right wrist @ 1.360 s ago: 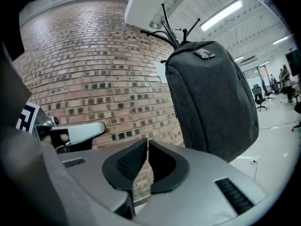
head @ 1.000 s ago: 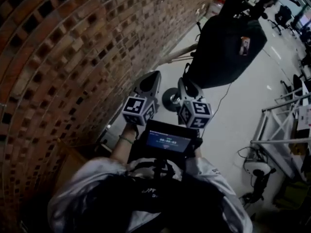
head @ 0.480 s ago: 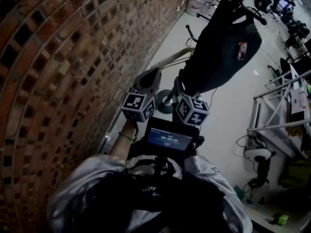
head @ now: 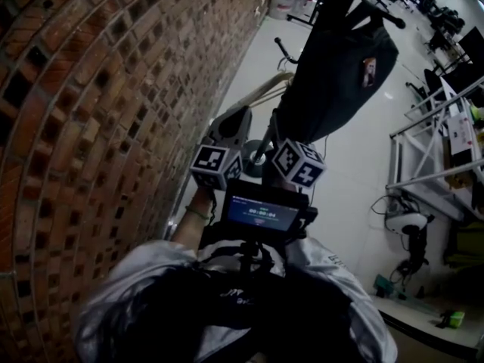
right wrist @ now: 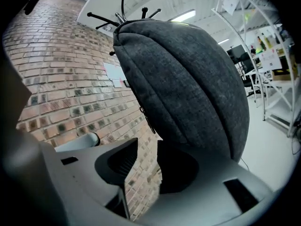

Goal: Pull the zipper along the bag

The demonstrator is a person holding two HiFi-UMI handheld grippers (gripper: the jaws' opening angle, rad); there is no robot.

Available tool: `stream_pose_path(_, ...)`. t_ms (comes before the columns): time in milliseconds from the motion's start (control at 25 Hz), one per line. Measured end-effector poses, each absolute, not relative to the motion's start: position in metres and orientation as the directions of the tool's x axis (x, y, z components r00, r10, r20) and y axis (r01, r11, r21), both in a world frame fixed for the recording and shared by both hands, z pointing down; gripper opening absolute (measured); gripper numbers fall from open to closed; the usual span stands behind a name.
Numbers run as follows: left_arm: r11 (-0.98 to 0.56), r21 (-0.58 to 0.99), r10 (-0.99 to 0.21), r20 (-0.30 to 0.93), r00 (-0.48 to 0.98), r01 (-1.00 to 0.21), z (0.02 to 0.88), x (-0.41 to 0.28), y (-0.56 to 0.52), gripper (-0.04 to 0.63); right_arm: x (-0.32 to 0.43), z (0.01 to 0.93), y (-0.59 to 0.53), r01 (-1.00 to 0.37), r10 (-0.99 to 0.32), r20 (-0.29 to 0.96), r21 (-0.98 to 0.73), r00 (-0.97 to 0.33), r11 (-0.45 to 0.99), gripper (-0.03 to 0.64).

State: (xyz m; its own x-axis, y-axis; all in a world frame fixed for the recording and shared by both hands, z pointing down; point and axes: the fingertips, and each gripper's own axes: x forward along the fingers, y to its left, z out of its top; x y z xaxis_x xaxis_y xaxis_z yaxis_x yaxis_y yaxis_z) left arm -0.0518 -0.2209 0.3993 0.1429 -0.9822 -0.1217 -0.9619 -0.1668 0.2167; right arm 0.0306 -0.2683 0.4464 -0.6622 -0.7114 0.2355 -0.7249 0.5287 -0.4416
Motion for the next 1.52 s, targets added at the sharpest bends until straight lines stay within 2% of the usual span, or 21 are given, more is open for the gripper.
stream_pose_path(320,-0.181,0.211,-0.980,-0.121,0.158,-0.961,0.399,-0.049,-0.224,0.009,0.027,0.419,-0.266,-0.723,-0.740,0.160,-0.425,-0.653,0.545,0.140)
stream_pose_path(640,-0.183,0.231,-0.981,-0.109,0.162,-0.956,0.407,-0.049,-0.226,0.009,0.040,0.444,-0.263,-0.749,-0.751,0.228,-0.457,-0.619,0.479,0.140)
stream_pose_path(880,-0.164,0.272,-0.985,-0.100,0.142,-0.948,0.415,-0.049,-0.224,0.009,0.026,0.434,-0.269,-0.739,-0.741,0.241,-0.483,-0.627,0.469,0.140)
stream_pose_path(1200,-0.150,0.237,-0.983,-0.138,0.119,-0.960,0.409,-0.052,-0.223,0.009,0.018,0.441,-0.268,-0.730,-0.719,0.249,-0.469,-0.649,0.497,0.140)
stream_pose_path(1520,-0.257,0.232,-0.964,-0.129,0.232,-0.938,0.385,-0.042,-0.242,0.009,0.037,0.428,-0.266,-0.742,-0.752,0.247,-0.509,-0.611,0.436,0.140)
